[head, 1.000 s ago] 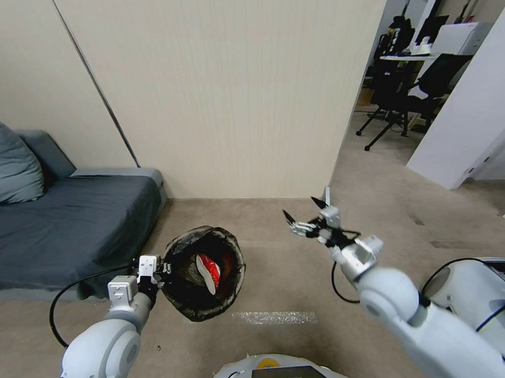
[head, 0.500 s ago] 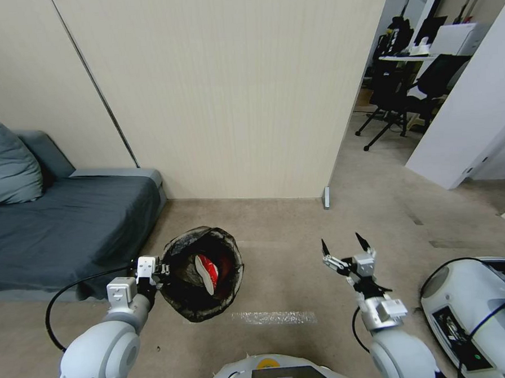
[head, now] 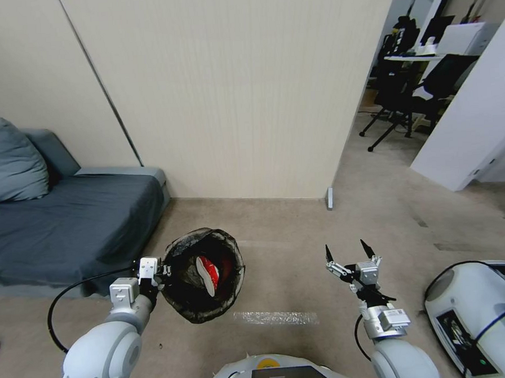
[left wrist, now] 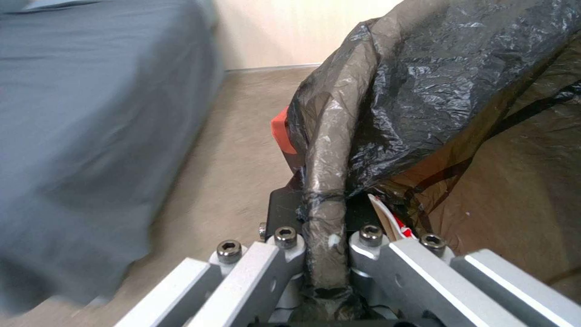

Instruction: Pick up the trash bin, then pick up the garbage from the floor and place it into the trash bin.

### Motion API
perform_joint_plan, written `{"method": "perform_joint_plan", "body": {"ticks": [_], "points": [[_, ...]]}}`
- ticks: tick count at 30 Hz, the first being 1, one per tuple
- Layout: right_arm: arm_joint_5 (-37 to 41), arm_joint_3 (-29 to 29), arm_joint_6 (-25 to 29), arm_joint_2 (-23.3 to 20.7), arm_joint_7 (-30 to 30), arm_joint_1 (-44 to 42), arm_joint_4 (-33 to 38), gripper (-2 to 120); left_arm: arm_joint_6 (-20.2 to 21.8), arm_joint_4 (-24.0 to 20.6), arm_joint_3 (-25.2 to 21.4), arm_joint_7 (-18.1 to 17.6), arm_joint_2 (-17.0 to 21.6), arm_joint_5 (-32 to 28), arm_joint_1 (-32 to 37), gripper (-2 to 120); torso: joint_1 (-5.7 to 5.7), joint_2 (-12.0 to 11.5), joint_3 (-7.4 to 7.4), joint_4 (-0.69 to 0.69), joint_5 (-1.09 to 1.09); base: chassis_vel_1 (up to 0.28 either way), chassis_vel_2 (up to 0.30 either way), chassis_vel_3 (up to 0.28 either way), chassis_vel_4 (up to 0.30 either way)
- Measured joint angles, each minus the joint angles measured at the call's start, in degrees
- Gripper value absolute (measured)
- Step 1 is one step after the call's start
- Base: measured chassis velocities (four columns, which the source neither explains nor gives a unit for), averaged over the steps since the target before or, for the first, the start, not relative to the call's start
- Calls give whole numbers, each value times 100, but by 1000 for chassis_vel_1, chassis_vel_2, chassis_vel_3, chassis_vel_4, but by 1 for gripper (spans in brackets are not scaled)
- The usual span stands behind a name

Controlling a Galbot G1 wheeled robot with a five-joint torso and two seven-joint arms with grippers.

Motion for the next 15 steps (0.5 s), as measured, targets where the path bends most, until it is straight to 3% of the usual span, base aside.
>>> {"method": "perform_joint_plan", "body": {"ticks": [15], "points": [[135, -225, -283, -88, 153, 114, -87, 100, -1, -78, -34, -22, -14, 6, 62, 1, 0, 0, 0, 0, 0, 73, 75, 76, 71]]}}
